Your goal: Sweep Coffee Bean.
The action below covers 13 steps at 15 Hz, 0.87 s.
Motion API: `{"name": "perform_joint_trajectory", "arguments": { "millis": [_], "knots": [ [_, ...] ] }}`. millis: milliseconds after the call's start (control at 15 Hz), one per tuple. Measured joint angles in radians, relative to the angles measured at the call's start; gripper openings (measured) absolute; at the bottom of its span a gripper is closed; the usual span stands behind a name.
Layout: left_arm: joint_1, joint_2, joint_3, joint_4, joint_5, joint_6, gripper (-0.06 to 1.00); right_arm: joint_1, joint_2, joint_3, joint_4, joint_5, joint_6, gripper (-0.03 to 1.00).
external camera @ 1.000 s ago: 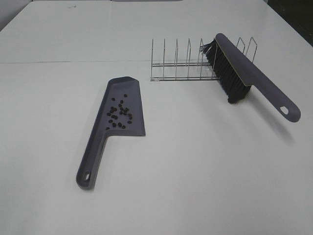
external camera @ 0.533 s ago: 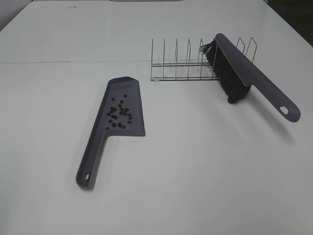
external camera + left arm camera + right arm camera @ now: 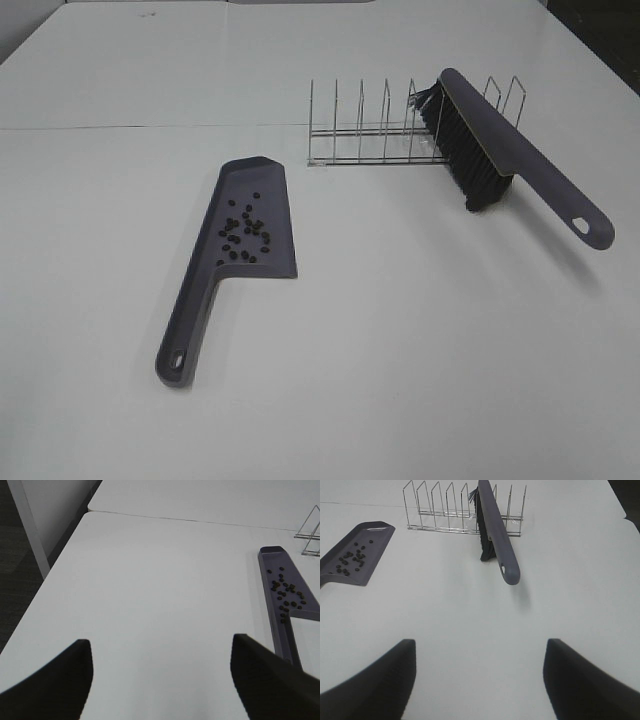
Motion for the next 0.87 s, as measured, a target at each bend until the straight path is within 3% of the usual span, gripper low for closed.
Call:
{"name": "perform_joint_trajectory", "arguments": {
  "millis": [867],
  "knots": [
    [0.000,0.000,0.000,0.000,0.000,0.000,0.72,0.000,0.000,0.000,0.003,0.000,0.000,0.63]
  ]
}}
